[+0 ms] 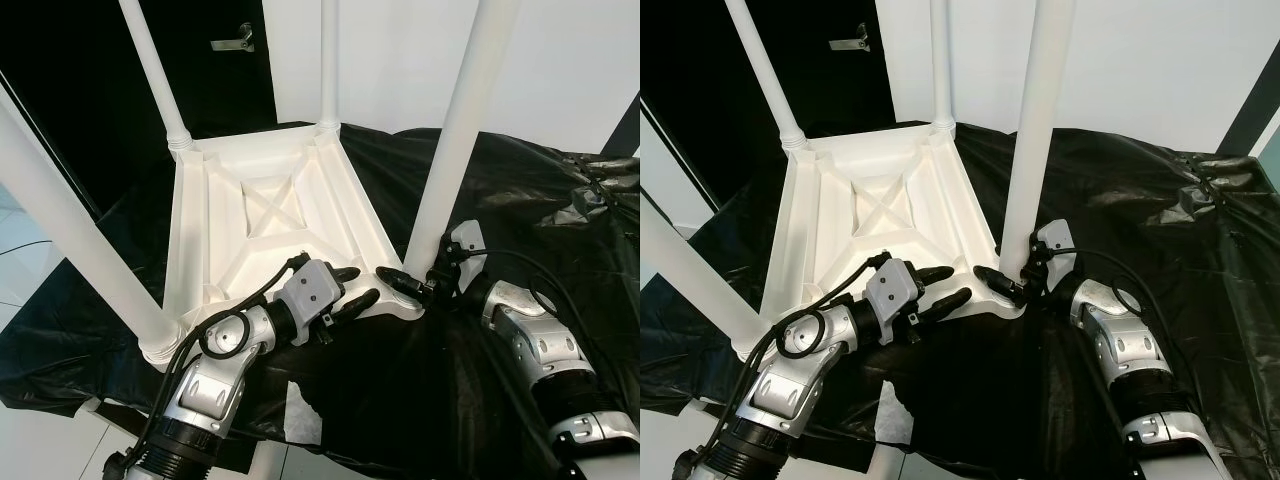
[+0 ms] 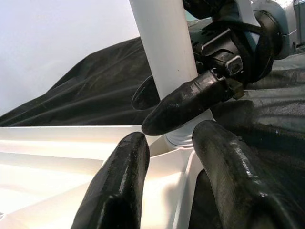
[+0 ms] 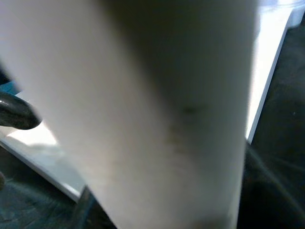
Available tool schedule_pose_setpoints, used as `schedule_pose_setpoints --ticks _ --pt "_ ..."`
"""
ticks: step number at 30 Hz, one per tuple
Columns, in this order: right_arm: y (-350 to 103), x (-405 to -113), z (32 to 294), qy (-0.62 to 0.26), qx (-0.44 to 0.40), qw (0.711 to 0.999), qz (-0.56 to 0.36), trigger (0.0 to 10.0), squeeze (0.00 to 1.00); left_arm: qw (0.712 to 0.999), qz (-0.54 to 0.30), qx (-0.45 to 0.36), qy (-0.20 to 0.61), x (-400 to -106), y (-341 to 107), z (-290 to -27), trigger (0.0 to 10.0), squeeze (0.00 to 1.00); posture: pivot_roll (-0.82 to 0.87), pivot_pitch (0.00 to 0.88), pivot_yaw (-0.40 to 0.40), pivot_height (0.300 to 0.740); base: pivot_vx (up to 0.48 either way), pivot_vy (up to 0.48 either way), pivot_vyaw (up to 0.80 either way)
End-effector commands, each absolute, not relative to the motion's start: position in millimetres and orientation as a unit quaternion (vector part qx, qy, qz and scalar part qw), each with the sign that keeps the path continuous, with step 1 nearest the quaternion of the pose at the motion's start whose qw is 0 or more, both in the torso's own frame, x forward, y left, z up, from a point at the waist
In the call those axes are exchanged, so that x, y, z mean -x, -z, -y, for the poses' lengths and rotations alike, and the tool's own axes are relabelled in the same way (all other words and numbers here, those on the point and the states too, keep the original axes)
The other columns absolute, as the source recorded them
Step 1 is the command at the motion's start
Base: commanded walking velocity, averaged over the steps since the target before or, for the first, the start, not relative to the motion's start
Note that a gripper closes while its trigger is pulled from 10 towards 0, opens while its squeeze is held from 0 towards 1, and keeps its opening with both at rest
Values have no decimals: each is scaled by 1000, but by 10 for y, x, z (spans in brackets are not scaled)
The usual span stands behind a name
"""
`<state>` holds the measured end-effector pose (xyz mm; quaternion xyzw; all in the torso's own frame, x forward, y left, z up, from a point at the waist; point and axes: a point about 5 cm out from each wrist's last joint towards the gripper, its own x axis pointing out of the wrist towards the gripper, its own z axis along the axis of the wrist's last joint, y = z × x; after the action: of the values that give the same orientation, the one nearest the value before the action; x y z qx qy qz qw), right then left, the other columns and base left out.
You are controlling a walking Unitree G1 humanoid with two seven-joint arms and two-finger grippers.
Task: Building children table
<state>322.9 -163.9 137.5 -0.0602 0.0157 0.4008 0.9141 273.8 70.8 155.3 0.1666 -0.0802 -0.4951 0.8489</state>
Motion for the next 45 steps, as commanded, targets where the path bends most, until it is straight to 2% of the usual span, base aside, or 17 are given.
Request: schedule_pose_setpoints --ticks 1,6,11,15,20,24,27,34,35,36,37,45 --pt "-1343 -3235 1596 -396 51 917 -17 0 0 861 80 -163 475 -2758 -1520 -733 10000 0 -21 0 -12 740 0 0 0" --pt "-1353 -3229 1581 -355 12 935 -4 0 0 860 79 -163 478 -2750 -1510 -720 10000 0 -21 0 -9 740 0 0 0" --pt "-1349 -3214 1554 -317 20 948 4 0 0 858 77 -163 480 -2735 -1499 -723 10000 0 -24 0 -5 740 0 0 0" --pt "-1296 -3139 1413 -225 11 974 16 0 0 857 76 -166 483 -2724 -1491 -724 10000 0 -27 0 0 740 0 0 0" --pt "-1252 -3097 1328 -181 -1 983 11 0 0 855 78 -168 485 -2724 -1490 -715 10000 0 -30 0 1 740 0 0 0" --pt "-1205 -3094 1313 -58 19 998 -3 0 0 854 79 -167 486 -2736 -1499 -697 10000 0 -33 0 -3 740 0 0 0" --pt "-1198 -3080 1280 -16 13 1000 -5 0 0 854 80 -166 486 -2736 -1501 -692 10000 0 -29 0 -7 740 0 0 0" --pt "-1214 -3035 1104 -25 -11 1000 -1 0 0 855 80 -164 485 -2727 -1501 -685 10000 0 -28 0 -6 740 0 0 0" --pt "-1232 -3028 1100 -29 -7 1000 4 2431 0 855 80 -164 486 -2725 -1500 -684 10000 0 -28 0 -6 740 0 0 0" --pt "-1232 -3028 1100 -29 -7 1000 4 2431 0 855 80 -164 486 -2725 -1500 -684 10000 0 -28 0 -6 740 0 0 0" --pt "-1241 -3023 1106 -30 -5 1000 6 10000 0 854 80 -165 487 -2725 -1501 -685 10000 0 -33 0 -3 740 0 0 0" --pt "-1255 -3004 1126 -31 4 999 11 10000 0 854 80 -165 487 -2725 -1503 -680 10000 0 -36 0 -2 740 0 0 0"
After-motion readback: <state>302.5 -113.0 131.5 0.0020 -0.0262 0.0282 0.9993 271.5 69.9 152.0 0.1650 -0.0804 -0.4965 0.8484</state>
